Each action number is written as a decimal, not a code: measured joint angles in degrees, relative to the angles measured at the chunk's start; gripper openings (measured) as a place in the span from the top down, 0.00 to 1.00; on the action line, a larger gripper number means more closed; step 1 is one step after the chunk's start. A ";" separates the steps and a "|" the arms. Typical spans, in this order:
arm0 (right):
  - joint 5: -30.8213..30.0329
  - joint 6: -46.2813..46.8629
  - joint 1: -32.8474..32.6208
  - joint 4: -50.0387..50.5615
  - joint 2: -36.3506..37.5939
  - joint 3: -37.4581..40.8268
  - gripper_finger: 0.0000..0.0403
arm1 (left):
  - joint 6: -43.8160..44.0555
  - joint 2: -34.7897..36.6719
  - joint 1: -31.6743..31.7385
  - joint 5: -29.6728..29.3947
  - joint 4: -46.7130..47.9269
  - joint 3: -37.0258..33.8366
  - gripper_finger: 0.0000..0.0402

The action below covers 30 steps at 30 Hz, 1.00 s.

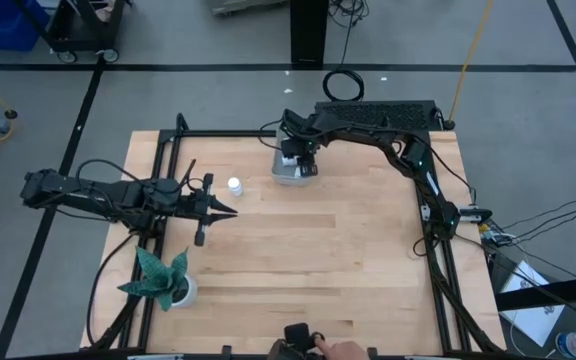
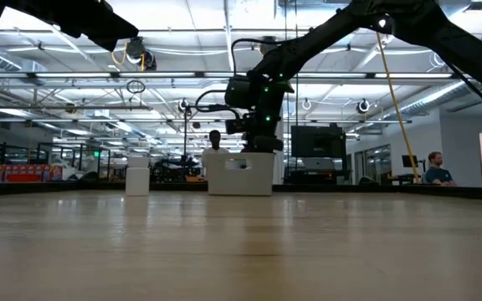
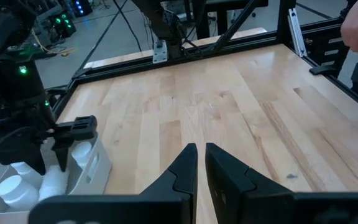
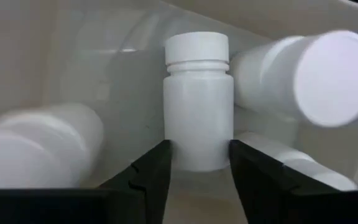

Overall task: Pick and place pill bottles into a basket
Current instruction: Adjust the white medicine bottle on the gray bin

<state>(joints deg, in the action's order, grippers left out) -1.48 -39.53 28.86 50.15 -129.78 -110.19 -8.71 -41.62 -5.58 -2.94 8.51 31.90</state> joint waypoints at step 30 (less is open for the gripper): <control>4.65 -2.42 -0.73 -4.06 -1.35 -0.13 0.64 | -1.31 0.01 0.04 -0.02 0.84 0.00 0.91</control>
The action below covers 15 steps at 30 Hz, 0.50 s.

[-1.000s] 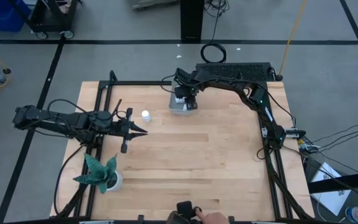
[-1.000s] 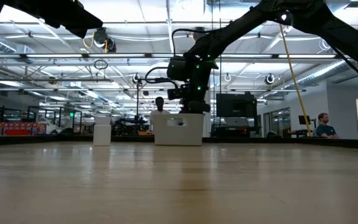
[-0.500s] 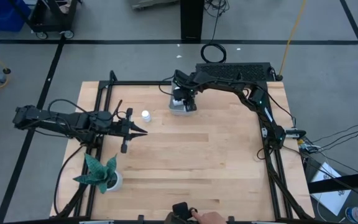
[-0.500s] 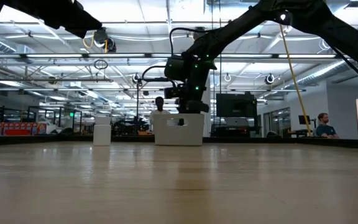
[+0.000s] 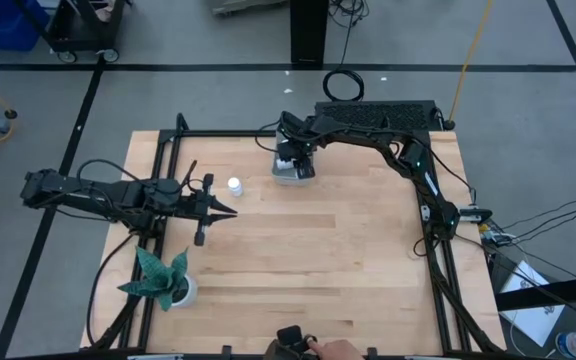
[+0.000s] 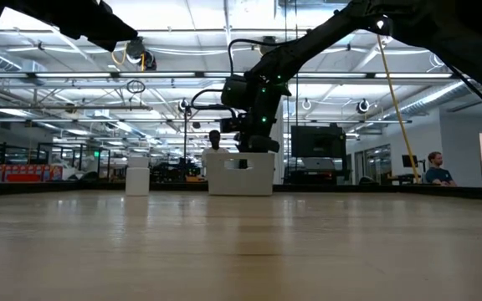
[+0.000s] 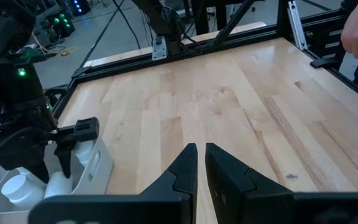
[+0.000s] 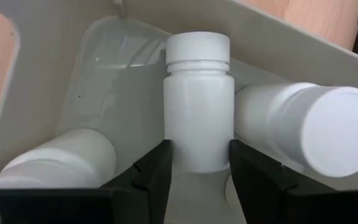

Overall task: Pick and place pill bottles into a basket
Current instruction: Adjust the white medicine bottle on the gray bin

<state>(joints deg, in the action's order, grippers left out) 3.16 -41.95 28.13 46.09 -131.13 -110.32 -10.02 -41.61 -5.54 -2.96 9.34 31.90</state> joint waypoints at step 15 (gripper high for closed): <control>-1.53 2.08 0.27 0.88 0.75 0.02 0.90 | 0.02 -0.01 -0.02 0.00 0.32 0.00 0.91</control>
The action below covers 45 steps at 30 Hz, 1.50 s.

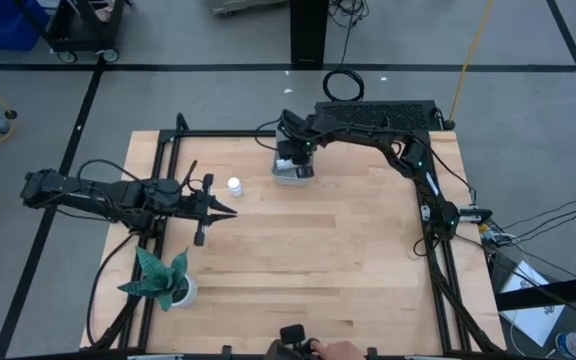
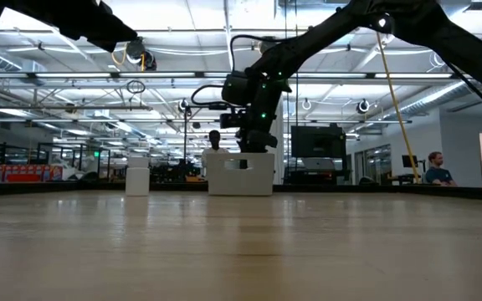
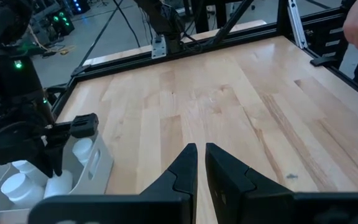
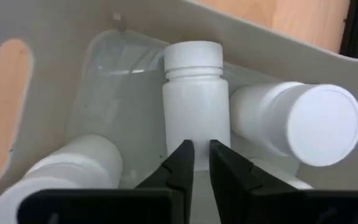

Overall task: Pick and place pill bottles into a basket
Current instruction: Adjust the white medicine bottle on the gray bin

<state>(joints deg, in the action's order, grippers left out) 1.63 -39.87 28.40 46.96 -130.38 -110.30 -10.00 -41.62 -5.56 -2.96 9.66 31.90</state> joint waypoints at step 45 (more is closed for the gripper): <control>4.59 1.51 -0.38 6.66 -0.18 2.16 0.56 | 0.87 -0.01 0.02 0.02 2.11 -0.02 0.91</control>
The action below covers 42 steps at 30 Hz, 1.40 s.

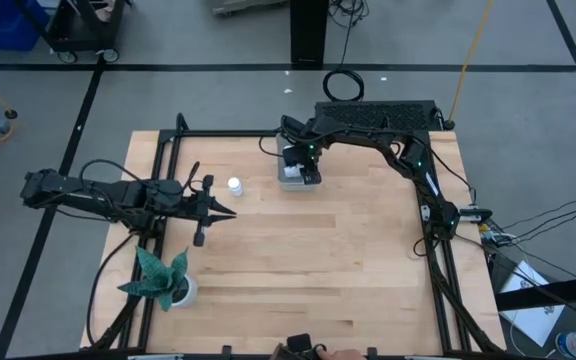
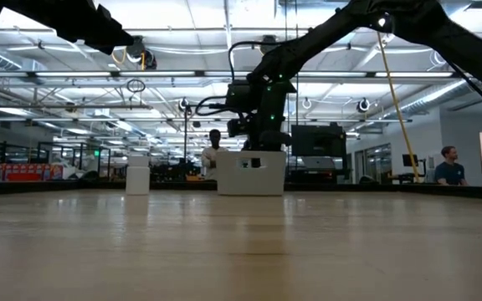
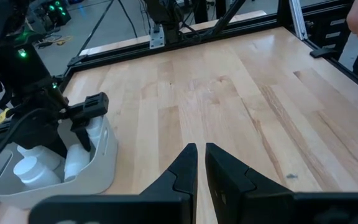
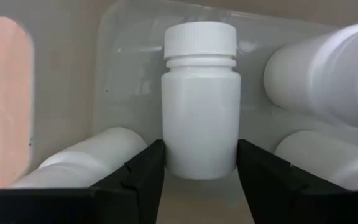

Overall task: Pick and place pill bottles into a basket
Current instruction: Adjust the white medicine bottle on the gray bin

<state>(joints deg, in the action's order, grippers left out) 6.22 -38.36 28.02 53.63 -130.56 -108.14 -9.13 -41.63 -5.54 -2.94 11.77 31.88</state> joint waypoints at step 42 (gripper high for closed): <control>1.37 4.94 0.03 -2.85 15.96 0.64 0.66 | 9.25 0.03 -0.04 -14.92 -12.55 -0.04 0.91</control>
<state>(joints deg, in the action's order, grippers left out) 7.59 -33.43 28.05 50.77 -114.61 -107.50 0.12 -41.60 -5.58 -17.86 -0.78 31.83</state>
